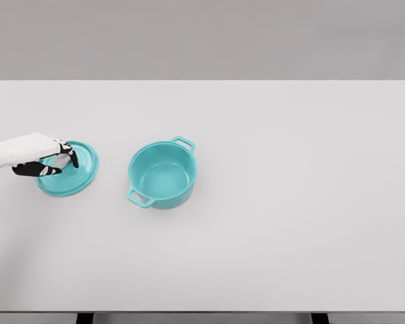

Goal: Cover the pot with left arm

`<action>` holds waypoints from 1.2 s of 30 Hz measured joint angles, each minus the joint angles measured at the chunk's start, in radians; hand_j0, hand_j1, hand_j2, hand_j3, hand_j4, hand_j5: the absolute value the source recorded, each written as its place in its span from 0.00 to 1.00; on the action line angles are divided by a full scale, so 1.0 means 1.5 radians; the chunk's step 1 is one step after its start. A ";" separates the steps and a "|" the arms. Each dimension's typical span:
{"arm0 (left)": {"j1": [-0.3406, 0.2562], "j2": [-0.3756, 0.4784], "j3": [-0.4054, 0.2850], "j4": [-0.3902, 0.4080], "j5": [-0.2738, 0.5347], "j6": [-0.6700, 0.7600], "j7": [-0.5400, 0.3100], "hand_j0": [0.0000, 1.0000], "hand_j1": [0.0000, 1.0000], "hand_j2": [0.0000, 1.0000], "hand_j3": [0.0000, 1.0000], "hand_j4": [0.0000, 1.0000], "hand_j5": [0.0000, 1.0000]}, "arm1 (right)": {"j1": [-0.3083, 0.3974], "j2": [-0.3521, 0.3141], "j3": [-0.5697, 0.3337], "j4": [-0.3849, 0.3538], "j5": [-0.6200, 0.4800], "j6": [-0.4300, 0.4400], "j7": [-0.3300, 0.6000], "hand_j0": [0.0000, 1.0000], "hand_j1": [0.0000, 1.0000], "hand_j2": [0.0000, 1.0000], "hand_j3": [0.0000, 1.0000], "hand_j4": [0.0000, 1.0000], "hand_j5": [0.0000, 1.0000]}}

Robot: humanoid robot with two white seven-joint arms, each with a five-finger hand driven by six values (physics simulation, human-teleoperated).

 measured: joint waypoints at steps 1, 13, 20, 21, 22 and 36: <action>0.000 0.001 0.000 -0.003 0.001 0.000 0.000 0.52 0.52 0.52 0.52 0.52 0.52 | 0.000 0.000 0.000 0.000 0.000 0.000 0.000 1.00 1.00 1.00 1.00 1.00 1.00; 0.001 0.057 0.000 -0.072 0.027 0.000 0.000 0.52 0.52 0.52 0.52 0.52 0.52 | 0.000 0.000 0.000 0.000 0.000 0.000 0.000 1.00 1.00 1.00 1.00 1.00 1.00; 0.001 0.086 -0.001 -0.125 0.040 0.000 0.000 0.52 0.52 0.52 0.52 0.52 0.52 | 0.000 0.000 0.000 0.000 0.000 0.000 0.000 1.00 1.00 1.00 1.00 1.00 1.00; 0.001 0.090 -0.001 -0.135 0.042 0.000 0.000 0.52 0.52 0.52 0.52 0.52 0.52 | 0.000 0.000 0.000 0.000 0.000 0.000 0.000 1.00 1.00 1.00 1.00 1.00 1.00; 0.001 0.094 -0.002 -0.145 0.045 0.000 0.000 0.52 0.52 0.52 0.52 0.52 0.52 | 0.000 0.000 0.000 0.000 0.000 0.000 0.000 1.00 1.00 1.00 1.00 1.00 1.00; -0.041 0.112 -0.046 -0.219 0.062 0.000 0.000 0.52 0.52 0.52 0.52 0.52 0.52 | 0.000 0.000 0.000 0.000 0.000 0.000 0.000 1.00 1.00 1.00 1.00 1.00 1.00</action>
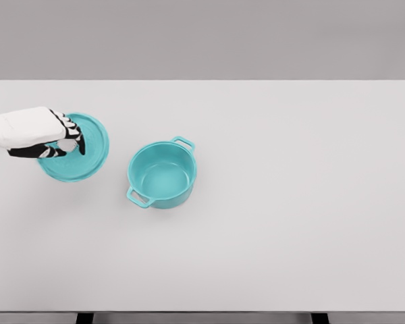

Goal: Cover the pot with left arm

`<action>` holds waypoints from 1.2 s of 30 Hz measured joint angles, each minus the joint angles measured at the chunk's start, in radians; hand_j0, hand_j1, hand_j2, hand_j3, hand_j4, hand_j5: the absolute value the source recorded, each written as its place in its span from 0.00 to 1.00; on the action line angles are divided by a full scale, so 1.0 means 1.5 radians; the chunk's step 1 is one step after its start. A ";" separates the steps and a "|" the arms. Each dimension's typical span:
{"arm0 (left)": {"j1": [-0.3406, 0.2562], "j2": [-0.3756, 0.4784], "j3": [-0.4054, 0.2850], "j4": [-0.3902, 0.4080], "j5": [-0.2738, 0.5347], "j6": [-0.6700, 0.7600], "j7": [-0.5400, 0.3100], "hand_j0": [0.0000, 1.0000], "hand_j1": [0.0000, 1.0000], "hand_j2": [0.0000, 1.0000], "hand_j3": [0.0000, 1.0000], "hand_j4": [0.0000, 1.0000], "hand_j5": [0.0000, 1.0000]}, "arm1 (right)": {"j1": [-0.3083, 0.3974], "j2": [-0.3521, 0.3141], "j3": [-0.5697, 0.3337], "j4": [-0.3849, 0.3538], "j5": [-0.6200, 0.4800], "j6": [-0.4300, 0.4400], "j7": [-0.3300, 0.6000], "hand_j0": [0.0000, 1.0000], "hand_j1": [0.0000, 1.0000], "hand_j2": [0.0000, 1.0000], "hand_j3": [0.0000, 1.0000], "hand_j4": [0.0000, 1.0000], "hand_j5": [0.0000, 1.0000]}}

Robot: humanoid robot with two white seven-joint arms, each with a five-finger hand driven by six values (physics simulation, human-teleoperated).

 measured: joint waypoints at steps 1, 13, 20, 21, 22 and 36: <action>0.000 0.000 -0.005 -0.003 0.001 0.000 0.000 0.52 0.52 0.52 0.52 0.52 0.52 | 0.000 0.000 0.000 0.000 0.000 0.000 0.000 1.00 1.00 1.00 1.00 1.00 1.00; -0.036 -0.011 -0.046 -0.020 0.004 0.000 0.000 0.52 0.52 0.52 0.52 0.52 0.52 | 0.000 0.000 0.000 0.000 0.000 0.000 0.000 1.00 1.00 1.00 1.00 1.00 1.00; -0.043 -0.038 -0.064 -0.021 0.005 0.000 0.000 0.51 0.51 0.51 0.51 0.51 0.51 | 0.000 0.000 0.000 0.000 0.000 0.000 0.000 1.00 1.00 1.00 1.00 1.00 1.00; -0.043 -0.040 -0.064 -0.021 0.004 0.000 0.000 0.51 0.51 0.51 0.51 0.51 0.51 | 0.000 0.000 0.000 0.000 0.000 0.000 0.000 1.00 1.00 1.00 1.00 1.00 1.00; -0.044 -0.043 -0.065 -0.021 0.004 0.000 0.000 0.51 0.51 0.51 0.51 0.51 0.51 | 0.000 0.000 0.000 0.000 0.000 0.000 0.000 1.00 1.00 1.00 1.00 1.00 1.00; -0.066 -0.091 -0.086 -0.015 0.003 0.000 0.000 0.50 0.50 0.50 0.50 0.50 0.50 | 0.000 0.000 0.000 0.000 0.000 0.000 0.000 1.00 1.00 1.00 1.00 1.00 1.00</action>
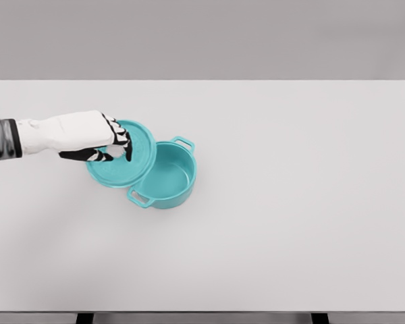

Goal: Cover the pot with left arm

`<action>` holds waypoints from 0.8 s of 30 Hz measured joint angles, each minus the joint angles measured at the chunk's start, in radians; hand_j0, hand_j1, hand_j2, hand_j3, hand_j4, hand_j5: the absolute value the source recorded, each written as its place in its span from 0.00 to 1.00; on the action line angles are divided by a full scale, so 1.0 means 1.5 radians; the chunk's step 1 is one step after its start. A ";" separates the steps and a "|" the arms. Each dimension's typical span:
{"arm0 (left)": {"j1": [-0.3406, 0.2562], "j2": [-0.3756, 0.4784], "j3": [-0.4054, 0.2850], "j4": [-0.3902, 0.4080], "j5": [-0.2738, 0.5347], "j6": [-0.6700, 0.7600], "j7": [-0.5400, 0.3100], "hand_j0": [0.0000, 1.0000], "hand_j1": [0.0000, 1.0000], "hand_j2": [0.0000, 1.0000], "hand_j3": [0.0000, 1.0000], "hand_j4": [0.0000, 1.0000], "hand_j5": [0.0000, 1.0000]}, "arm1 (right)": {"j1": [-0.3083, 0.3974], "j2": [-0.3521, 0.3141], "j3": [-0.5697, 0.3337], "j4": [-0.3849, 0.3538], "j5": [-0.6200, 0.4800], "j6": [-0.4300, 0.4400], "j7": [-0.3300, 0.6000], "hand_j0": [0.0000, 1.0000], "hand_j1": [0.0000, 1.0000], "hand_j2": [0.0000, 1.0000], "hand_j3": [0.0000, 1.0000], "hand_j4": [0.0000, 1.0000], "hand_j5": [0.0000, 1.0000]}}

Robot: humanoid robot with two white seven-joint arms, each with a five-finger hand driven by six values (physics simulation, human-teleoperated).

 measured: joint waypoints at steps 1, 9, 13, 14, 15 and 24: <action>0.000 -0.004 -0.001 0.001 -0.001 0.000 0.000 0.50 0.50 0.50 0.50 0.50 0.50 | 0.000 0.000 0.000 0.000 0.000 0.000 0.000 1.00 1.00 1.00 1.00 1.00 1.00; -0.004 -0.034 -0.008 0.004 -0.004 0.000 0.000 0.50 0.50 0.50 0.50 0.50 0.50 | 0.000 0.000 0.000 0.000 0.000 0.000 0.000 1.00 1.00 1.00 1.00 1.00 1.00; -0.004 -0.047 -0.010 0.006 -0.005 0.000 0.000 0.50 0.50 0.50 0.50 0.50 0.50 | 0.000 0.000 0.000 0.000 0.000 0.000 0.000 1.00 1.00 1.00 1.00 1.00 1.00; -0.004 -0.049 -0.011 0.006 -0.006 0.000 0.000 0.50 0.50 0.50 0.50 0.50 0.50 | 0.000 0.000 0.000 0.000 0.000 0.000 0.000 1.00 1.00 1.00 1.00 1.00 1.00; -0.004 -0.052 -0.013 0.006 -0.008 -0.002 0.000 0.50 0.50 0.50 0.50 0.50 0.50 | 0.000 0.000 0.000 0.000 0.000 0.000 0.000 1.00 1.00 1.00 1.00 1.00 1.00; -0.005 -0.077 -0.018 0.011 -0.016 -0.001 0.000 0.50 0.50 0.50 0.50 0.50 0.50 | 0.000 0.000 0.000 0.000 0.000 0.000 0.000 1.00 1.00 1.00 1.00 1.00 1.00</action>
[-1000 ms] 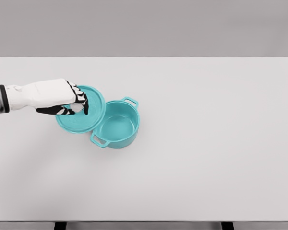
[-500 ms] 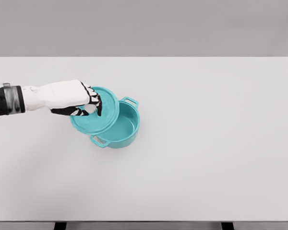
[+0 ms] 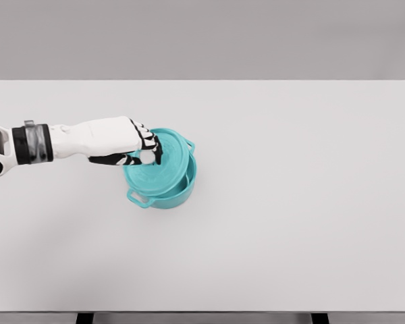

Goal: Cover the pot with left arm

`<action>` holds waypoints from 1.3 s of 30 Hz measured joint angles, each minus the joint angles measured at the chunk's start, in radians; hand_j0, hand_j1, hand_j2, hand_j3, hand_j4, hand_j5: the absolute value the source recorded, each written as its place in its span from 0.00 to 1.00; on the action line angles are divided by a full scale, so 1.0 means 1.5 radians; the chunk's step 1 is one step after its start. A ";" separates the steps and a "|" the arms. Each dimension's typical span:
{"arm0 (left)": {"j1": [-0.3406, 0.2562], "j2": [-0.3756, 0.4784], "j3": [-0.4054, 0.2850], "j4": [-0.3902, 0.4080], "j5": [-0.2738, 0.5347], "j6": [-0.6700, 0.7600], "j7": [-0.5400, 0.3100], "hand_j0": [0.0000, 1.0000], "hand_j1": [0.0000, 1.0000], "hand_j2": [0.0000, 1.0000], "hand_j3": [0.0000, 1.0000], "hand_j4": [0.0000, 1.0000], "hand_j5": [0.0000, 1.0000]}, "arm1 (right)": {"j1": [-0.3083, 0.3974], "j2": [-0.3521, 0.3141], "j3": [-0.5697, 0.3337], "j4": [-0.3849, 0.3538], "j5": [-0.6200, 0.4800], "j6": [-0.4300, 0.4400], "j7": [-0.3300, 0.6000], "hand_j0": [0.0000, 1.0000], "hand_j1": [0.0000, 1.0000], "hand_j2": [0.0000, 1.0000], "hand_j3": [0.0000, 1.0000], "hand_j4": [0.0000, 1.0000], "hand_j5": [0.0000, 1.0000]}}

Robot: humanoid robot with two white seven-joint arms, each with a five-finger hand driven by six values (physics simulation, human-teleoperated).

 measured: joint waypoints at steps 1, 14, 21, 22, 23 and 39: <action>0.000 -0.001 0.000 0.000 0.000 0.000 0.000 0.50 0.50 0.50 0.50 0.50 0.50 | 0.000 0.000 0.000 0.000 0.000 0.000 0.000 1.00 1.00 1.00 1.00 1.00 1.00; -0.004 -0.009 -0.003 0.007 0.001 0.001 0.000 0.56 0.56 0.56 0.56 0.56 0.56 | 0.000 0.000 0.000 0.000 0.000 0.000 0.000 1.00 1.00 1.00 1.00 1.00 1.00; -0.004 -0.011 -0.005 0.012 0.001 0.001 0.000 0.63 0.63 0.63 0.63 0.63 0.63 | 0.000 0.000 0.000 0.000 0.000 0.000 0.000 1.00 1.00 1.00 1.00 1.00 1.00; -0.004 -0.011 -0.005 0.012 0.000 0.001 0.000 0.63 0.63 0.63 0.63 0.63 0.63 | 0.000 0.000 0.000 0.000 0.000 0.000 0.000 1.00 1.00 1.00 1.00 1.00 1.00; -0.004 -0.012 -0.006 0.013 0.001 0.001 0.000 0.63 0.63 0.63 0.63 0.63 0.63 | 0.000 0.000 0.000 0.000 0.000 0.000 0.000 1.00 1.00 1.00 1.00 1.00 1.00; -0.009 -0.027 -0.010 0.014 0.001 0.001 0.000 0.66 0.66 0.66 0.66 0.66 0.66 | 0.000 0.000 0.000 0.000 0.000 0.000 0.000 1.00 1.00 1.00 1.00 1.00 1.00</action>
